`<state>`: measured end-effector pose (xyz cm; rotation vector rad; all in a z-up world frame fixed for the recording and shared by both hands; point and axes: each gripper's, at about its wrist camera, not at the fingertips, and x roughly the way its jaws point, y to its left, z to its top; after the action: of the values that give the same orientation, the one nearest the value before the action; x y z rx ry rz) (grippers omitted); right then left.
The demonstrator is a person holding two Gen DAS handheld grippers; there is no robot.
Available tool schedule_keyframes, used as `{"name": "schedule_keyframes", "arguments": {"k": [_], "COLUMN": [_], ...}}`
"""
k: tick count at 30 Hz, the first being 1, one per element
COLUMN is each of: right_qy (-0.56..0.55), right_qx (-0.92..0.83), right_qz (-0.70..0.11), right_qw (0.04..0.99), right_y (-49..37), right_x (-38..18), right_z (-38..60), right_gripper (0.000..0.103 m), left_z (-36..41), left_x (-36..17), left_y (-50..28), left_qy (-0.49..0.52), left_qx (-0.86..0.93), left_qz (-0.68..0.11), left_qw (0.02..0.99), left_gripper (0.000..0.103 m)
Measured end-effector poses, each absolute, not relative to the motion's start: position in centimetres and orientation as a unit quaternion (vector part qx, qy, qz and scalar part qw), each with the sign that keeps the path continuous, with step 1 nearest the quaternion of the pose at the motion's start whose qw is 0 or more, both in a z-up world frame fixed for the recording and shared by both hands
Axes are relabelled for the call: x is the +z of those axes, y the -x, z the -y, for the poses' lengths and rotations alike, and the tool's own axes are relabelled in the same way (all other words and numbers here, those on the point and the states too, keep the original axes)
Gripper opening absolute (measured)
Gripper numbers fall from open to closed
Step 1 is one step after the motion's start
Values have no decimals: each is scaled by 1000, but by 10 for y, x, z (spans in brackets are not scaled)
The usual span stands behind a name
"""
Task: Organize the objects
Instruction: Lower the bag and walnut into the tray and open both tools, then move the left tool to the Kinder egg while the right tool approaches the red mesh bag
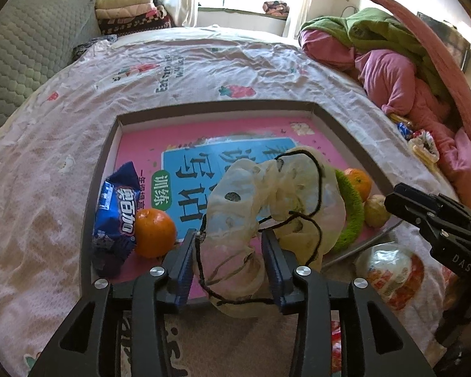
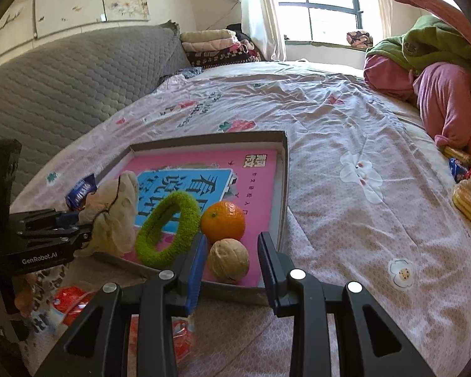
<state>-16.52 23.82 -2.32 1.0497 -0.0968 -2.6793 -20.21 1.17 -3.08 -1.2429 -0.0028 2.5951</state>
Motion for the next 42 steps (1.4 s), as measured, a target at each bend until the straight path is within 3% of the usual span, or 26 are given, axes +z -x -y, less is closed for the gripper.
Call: {"name": "schedule_keyframes", "arguments": {"k": [4,9,13,28,42], "right_qy": [-350,-343,-342,-349,-340], "right_qx": [-925,-927,-927,-922,-923], "right_qz": [40,38,38,56,26], "right_qw": [139,147,149,159,178], "right_y": [156,149,148,136,103], "right_x": [-15,-10,-9,-9,3], "right_z": [-240,-237,-236,-234,-214], "right_gripper": [34,36,37,37,44], "left_z": [-12,-10,-4,5,-17], "left_x": [-21,-15,-11,12,20], "left_y": [198,196,198,184,106], "left_qy": [422,418,419,401,383], "left_qx": [897,899,898,907,911], "left_qz": [3,5,13,33,4], "left_qw": [134,133,131,127,152], "left_gripper": [55,55,64,64,65]}}
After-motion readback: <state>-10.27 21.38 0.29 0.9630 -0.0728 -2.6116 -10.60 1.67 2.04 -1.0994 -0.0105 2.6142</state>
